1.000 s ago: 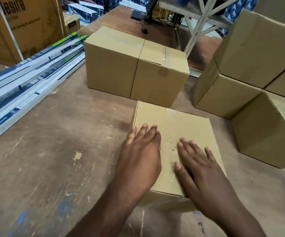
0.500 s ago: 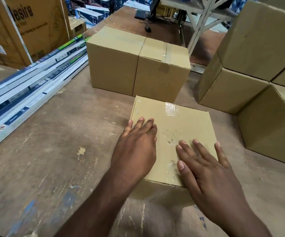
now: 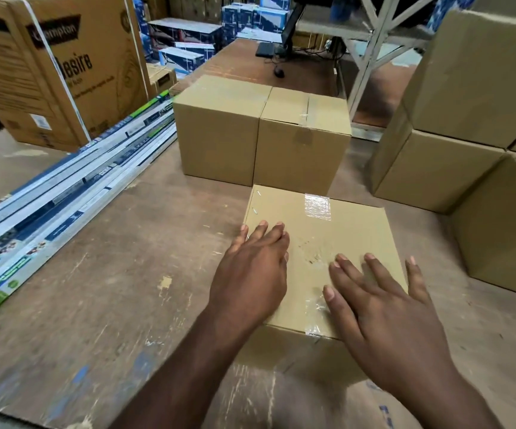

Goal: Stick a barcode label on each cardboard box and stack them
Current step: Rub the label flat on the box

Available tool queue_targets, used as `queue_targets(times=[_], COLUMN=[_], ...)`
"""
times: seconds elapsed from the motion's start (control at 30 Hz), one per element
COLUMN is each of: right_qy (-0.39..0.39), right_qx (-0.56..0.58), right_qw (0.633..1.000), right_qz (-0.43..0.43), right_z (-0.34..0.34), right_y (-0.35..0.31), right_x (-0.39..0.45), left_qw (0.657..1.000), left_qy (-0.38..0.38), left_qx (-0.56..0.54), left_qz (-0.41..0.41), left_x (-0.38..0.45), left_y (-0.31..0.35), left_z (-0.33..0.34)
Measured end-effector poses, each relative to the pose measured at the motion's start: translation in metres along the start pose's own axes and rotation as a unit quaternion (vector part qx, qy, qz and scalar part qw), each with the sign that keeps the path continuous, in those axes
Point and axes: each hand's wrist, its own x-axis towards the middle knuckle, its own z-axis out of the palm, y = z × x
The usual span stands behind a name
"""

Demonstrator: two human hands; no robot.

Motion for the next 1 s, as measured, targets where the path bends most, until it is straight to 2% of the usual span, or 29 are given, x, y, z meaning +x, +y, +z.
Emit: queue_targets(times=[0.13, 0.4, 0.53, 0.63, 0.8, 0.93, 1.0], right_qy=[-0.056, -0.032, -0.027, -0.030, -0.055, -0.051, -0.049], right_qx=[0.025, 0.107, 0.087, 0.103, 0.135, 0.141, 0.129], right_qw=[0.998, 0.991, 0.995, 0.994, 0.988, 0.988, 0.990], right_qz=[0.016, -0.077, -0.026, -0.024, -0.047, 0.036, 0.019], right_z=[-0.002, 0.002, 0.002, 0.003, 0.005, 0.004, 0.003], right_y=[0.004, -0.016, -0.012, -0.019, -0.010, 0.004, -0.004], right_x=[0.042, -0.005, 0.021, 0.039, 0.018, 0.016, 0.016], left_qw=[1.000, 1.000, 1.000, 1.000, 0.999, 0.999, 0.999], left_qy=[0.001, 0.009, 0.007, 0.007, 0.013, 0.020, 0.016], left_qx=[-0.001, -0.014, -0.014, -0.022, -0.035, -0.040, -0.034], left_qz=[0.001, 0.004, 0.006, 0.007, 0.014, 0.011, 0.015], left_x=[-0.001, -0.002, -0.001, -0.001, -0.001, 0.001, 0.000], left_y=[-0.001, -0.002, -0.003, -0.006, -0.009, -0.009, -0.008], left_z=[-0.001, -0.001, -0.001, -0.001, 0.000, 0.001, 0.000])
